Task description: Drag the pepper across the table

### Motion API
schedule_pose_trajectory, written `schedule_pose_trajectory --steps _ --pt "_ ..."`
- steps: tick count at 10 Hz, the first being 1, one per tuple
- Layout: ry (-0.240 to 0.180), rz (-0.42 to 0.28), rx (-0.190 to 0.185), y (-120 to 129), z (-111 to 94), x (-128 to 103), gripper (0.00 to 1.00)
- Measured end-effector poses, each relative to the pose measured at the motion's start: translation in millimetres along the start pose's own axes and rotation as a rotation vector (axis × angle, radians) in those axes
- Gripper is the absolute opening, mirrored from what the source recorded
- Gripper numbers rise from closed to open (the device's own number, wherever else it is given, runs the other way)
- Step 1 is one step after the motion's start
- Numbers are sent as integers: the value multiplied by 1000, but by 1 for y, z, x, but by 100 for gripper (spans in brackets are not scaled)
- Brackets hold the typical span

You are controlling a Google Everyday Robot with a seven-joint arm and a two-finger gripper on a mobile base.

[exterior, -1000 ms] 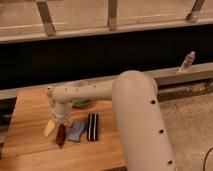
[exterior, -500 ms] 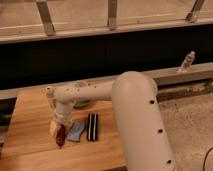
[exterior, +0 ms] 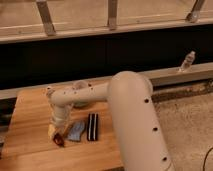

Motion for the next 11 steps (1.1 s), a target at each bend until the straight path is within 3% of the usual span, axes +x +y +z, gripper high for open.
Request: schedule_pose_trajectory --steps 3,6,11 --pt "-15 -5 7 -1 -4 -1 6" --pt "-58 -24 9 2 -25 -8 6" --pt "-46 -68 -8 16 -15 -15 6"
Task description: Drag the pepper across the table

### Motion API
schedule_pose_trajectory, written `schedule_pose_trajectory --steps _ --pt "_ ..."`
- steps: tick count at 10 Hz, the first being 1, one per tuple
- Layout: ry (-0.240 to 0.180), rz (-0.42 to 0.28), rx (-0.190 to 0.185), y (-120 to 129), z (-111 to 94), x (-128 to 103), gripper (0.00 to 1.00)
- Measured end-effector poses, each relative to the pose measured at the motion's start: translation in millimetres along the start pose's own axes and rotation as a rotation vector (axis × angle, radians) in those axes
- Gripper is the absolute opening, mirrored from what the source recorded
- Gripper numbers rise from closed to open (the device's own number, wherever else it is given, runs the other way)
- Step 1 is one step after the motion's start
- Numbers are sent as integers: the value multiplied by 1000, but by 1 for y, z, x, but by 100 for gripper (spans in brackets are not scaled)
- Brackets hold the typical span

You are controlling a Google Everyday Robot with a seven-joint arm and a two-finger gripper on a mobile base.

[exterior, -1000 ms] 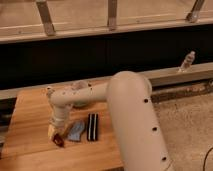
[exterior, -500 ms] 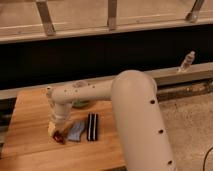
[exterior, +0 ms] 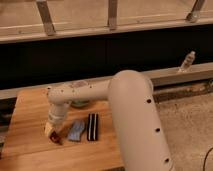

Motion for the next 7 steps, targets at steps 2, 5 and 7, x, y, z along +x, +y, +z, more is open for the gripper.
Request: schedule_pose_trajectory --steps 2,5,7 --pt "1 -21 -10 6 2 -2 6" --pt "-15 -99 -32 30 -8 -8 6" --pt "-19 -160 -58 50 -11 -13 6"
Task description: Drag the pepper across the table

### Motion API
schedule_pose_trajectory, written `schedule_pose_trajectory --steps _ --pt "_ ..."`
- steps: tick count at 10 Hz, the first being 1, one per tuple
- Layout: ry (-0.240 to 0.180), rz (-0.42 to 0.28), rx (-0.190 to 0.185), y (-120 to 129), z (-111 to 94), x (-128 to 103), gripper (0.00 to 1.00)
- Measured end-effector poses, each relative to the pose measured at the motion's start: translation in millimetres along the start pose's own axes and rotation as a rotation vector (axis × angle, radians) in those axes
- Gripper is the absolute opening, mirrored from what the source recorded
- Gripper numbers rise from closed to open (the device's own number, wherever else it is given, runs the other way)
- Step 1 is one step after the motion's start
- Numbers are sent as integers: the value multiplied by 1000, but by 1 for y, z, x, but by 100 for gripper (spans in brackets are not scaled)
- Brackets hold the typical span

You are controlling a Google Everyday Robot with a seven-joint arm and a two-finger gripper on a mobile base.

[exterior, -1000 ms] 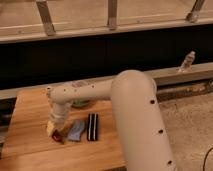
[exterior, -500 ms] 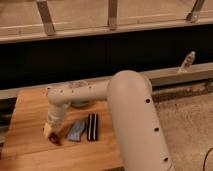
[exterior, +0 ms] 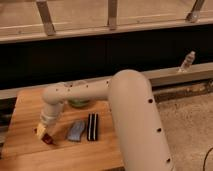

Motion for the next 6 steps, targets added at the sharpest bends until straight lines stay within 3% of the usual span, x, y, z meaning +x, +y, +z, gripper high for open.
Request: schedule_pose_trajectory --steps 6 --pt "72 -111 6 31 19 -20 6"
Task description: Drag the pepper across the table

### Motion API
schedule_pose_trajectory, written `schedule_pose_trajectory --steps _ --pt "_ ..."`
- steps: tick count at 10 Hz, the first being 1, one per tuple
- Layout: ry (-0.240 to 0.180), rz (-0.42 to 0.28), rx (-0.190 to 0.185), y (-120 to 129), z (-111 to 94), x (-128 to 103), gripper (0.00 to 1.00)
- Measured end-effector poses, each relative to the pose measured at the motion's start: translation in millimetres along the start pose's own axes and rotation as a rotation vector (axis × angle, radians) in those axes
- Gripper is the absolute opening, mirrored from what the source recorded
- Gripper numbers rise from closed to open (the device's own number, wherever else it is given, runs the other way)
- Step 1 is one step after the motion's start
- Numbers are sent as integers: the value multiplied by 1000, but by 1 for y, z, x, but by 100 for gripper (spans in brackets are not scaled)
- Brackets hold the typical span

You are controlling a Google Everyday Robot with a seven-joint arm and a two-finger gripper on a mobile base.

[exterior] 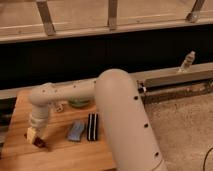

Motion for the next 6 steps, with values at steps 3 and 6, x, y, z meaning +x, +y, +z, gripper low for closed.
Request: schedule_pose_trajectory --steps 3,6 --pt "40 -55 15 13 7 -16 6" --pt "75 -132 19 35 17 -35 6"
